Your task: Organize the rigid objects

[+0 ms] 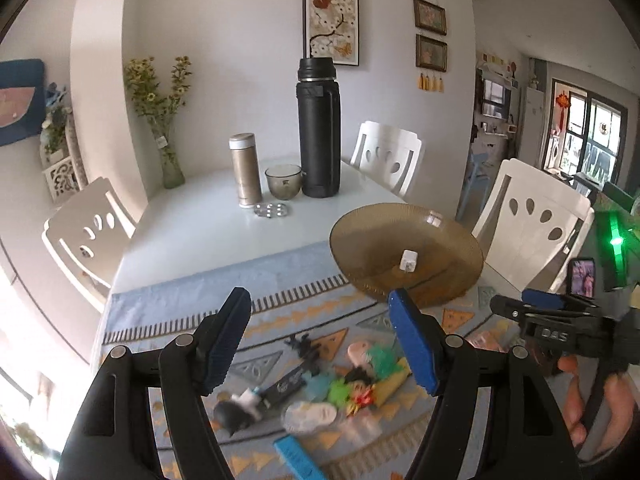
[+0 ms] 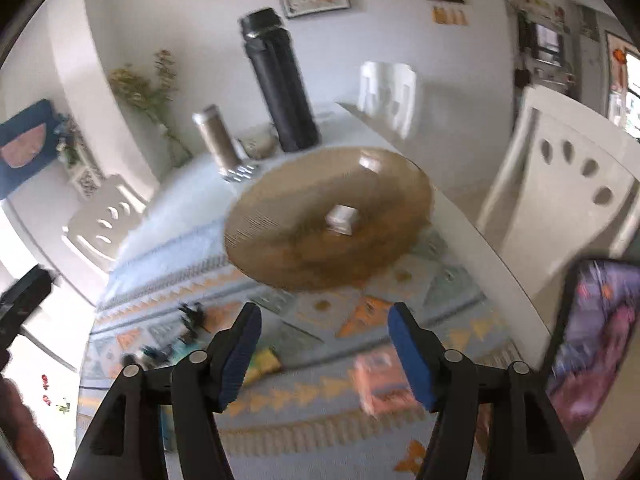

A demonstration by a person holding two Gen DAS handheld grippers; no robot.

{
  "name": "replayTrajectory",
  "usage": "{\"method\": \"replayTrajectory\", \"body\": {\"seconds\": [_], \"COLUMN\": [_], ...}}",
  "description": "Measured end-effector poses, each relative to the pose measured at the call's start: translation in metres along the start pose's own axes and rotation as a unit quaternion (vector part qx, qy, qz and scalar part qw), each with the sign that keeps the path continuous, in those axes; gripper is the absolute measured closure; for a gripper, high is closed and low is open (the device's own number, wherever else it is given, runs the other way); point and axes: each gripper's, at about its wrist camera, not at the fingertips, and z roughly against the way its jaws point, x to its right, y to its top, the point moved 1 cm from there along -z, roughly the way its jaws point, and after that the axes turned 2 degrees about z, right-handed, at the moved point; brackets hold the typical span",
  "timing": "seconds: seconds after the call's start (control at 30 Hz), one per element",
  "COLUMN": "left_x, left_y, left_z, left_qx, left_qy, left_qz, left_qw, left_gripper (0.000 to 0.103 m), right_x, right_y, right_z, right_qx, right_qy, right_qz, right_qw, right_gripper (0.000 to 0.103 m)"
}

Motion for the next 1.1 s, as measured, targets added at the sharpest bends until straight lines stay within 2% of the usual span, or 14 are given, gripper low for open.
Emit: {"method": "replayTrajectory", "body": {"seconds": [0.1, 0.17, 0.3, 0.4, 0.43, 0.47, 0.5, 0.57, 0.63, 0.77, 0.9, 1.03, 1.07, 1.1], "left_x": [-0.009, -0.015, -0.029, -0.041, -0.043, -0.046, -0.049, -0.053, -0.057, -0.061, -0.064, -0.07, -0.072, -0.075], "left_y": [-0.019, -0.031, -0.055, -0.067, -0.07, -0.072, -0.074, -0.079, -0.083, -0.086, -0.089, -0.093, -0.095, -0.096], "left_z": [0.0, -0.001, -0.005, -0.008, -0.008, -0.011, -0.013, -0.016, -0.02, -0.028, -0.034, -0.038, -0.039, -0.039], "left_qx": [-0.016, -0.027, -0.05, -0.062, -0.065, -0.068, -0.072, -0.076, -0.084, -0.091, -0.095, -0.102, -0.106, -0.112], "left_qy": [0.001, 0.0, 0.012, 0.014, 0.014, 0.014, 0.014, 0.012, 0.01, 0.01, 0.01, 0.025, 0.027, 0.029], "left_qz": [-0.003, -0.001, -0.002, 0.002, 0.004, 0.008, 0.012, 0.019, 0.026, 0.033, 0.034, 0.026, 0.027, 0.029], "left_qw": [0.9999, 0.9996, 0.9987, 0.998, 0.9978, 0.9975, 0.9973, 0.9968, 0.9961, 0.9953, 0.9949, 0.9942, 0.9936, 0.9929], "left_gripper": [0.031, 0.031, 0.031, 0.031, 0.031, 0.031, 0.031, 0.031, 0.031, 0.031, 0.031, 0.031, 0.031, 0.031], "right_x": [0.006, 0.005, 0.007, 0.019, 0.018, 0.017, 0.015, 0.012, 0.004, -0.013, -0.031, -0.037, -0.037, -0.036], "right_y": [-0.019, -0.031, -0.044, -0.049, -0.049, -0.049, -0.048, -0.047, -0.04, -0.009, 0.038, 0.061, 0.065, 0.07], "right_z": [-0.024, -0.047, -0.082, -0.095, -0.093, -0.092, -0.088, -0.078, -0.056, -0.02, -0.036, -0.069, -0.077, -0.082], "right_qx": [-0.057, -0.098, -0.135, -0.153, -0.141, -0.139, -0.133, -0.12, -0.09, -0.034, -0.009, -0.024, -0.024, -0.023], "right_qy": [-0.006, -0.032, -0.1, -0.096, -0.106, -0.103, -0.097, -0.084, -0.074, -0.043, -0.044, -0.037, -0.043, -0.048], "right_qz": [-0.003, 0.009, 0.039, 0.017, 0.027, 0.033, 0.035, 0.033, 0.035, 0.039, 0.052, 0.038, 0.037, 0.037], "right_qw": [0.998, 0.995, 0.985, 0.983, 0.984, 0.984, 0.986, 0.989, 0.993, 0.998, 0.998, 0.998, 0.998, 0.998], "right_gripper": [0.033, 0.033, 0.033, 0.035, 0.042, 0.057, 0.062, 0.062, 0.062, 0.062, 0.062, 0.062, 0.061, 0.056]}}
